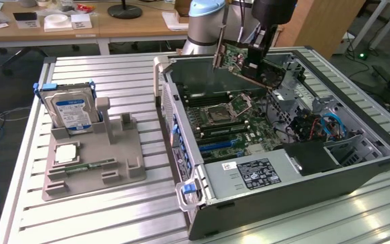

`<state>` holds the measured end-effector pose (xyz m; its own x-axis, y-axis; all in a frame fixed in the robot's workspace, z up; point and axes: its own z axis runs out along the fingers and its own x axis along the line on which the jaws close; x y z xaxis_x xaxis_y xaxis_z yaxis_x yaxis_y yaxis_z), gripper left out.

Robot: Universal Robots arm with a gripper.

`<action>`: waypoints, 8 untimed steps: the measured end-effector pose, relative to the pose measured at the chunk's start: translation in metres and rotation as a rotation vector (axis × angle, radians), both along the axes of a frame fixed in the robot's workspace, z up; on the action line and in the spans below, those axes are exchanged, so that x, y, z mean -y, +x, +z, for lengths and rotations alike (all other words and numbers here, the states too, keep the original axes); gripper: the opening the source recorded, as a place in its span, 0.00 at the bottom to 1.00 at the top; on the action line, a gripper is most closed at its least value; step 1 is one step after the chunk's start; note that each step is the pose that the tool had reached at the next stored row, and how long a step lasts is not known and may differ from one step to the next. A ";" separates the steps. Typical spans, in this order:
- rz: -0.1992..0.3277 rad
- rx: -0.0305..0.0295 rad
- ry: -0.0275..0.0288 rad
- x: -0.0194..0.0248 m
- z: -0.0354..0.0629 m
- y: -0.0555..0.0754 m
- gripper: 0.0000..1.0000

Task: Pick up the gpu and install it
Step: 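Insert the gpu into the slot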

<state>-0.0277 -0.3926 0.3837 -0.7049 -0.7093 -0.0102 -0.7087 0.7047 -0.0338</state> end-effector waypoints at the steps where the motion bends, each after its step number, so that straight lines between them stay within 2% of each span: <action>1: 0.020 0.0000 0.0000 0.0000 -0.0001 0.000 0.27; 8: 0.147 0.0001 -0.0003 0.0000 -0.0007 0.000 0.27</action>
